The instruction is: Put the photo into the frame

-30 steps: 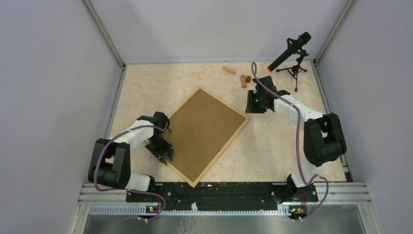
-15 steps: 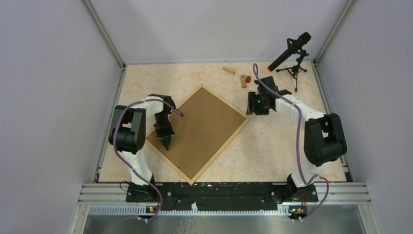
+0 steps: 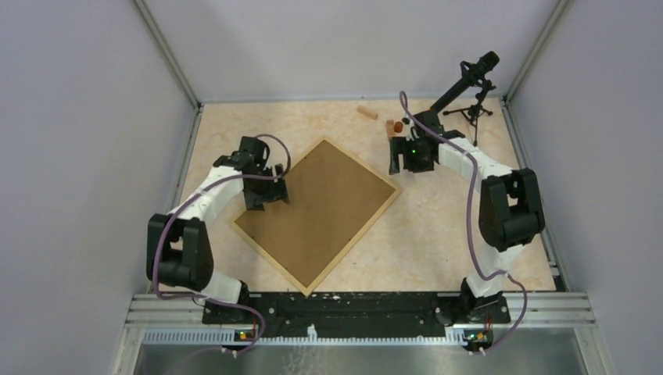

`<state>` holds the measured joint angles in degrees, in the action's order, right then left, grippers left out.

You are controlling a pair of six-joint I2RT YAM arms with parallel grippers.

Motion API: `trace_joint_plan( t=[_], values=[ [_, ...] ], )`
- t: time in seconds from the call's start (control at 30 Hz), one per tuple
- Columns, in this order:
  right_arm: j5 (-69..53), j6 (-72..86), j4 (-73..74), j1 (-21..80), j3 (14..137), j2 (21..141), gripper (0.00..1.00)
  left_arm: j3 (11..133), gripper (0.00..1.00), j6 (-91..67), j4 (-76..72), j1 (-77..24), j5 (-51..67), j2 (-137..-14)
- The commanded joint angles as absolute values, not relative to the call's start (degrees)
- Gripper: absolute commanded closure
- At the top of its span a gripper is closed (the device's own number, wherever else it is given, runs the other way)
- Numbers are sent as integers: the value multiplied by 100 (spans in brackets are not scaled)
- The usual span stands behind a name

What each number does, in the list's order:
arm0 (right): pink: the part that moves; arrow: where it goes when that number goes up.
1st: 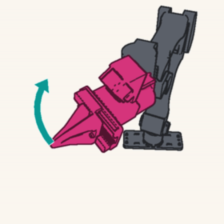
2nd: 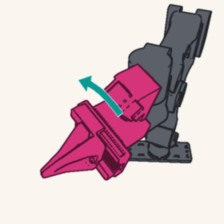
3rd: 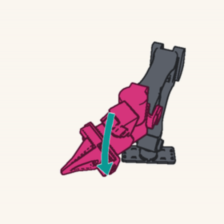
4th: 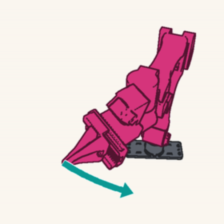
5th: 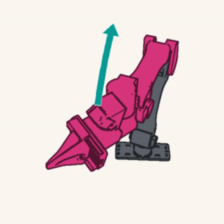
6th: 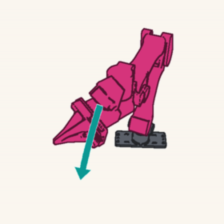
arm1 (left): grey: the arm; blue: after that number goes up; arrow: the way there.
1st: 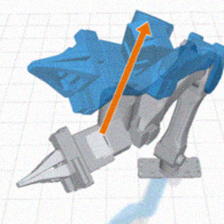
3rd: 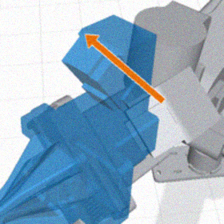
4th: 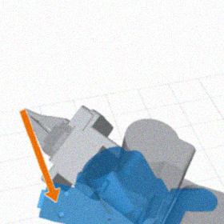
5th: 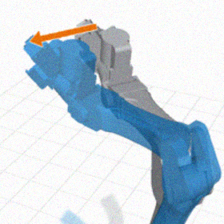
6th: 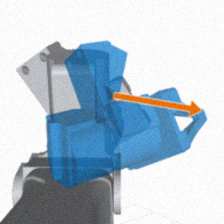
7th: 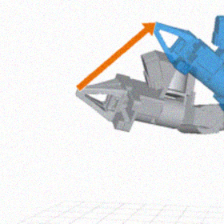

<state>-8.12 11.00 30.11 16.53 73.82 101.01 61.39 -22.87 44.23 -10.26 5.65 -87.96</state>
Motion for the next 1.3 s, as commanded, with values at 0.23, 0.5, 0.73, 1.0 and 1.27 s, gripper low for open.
trace_joint_plan(
  t=[0.23, 0.5, 0.73, 1.0, 1.27],
  values=[
    [-243, 469, 3353, 2432, 8574, 11385, 44, 5161, 13, -4069, 5415, -1011, 310, -7667],
    [338, 662, 3494, 2435, 8305, 11676, 61, 4131, 13, -4964, 5158, -998, 587, -7358],
    [621, 1138, 3199, 2382, 7540, 11443, 72, 3902, 27, -5053, 4143, -973, 558, -8164],
    [-253, 1468, 2923, 1974, 6348, 10671, 79, 5457, 56, -4444, 3874, -958, 479, -9855],
    [-1347, 2005, 2682, 2424, 4976, 9344, 79, 6740, 59, -3056, 4052, -843, -250, -10657]
  ],
)
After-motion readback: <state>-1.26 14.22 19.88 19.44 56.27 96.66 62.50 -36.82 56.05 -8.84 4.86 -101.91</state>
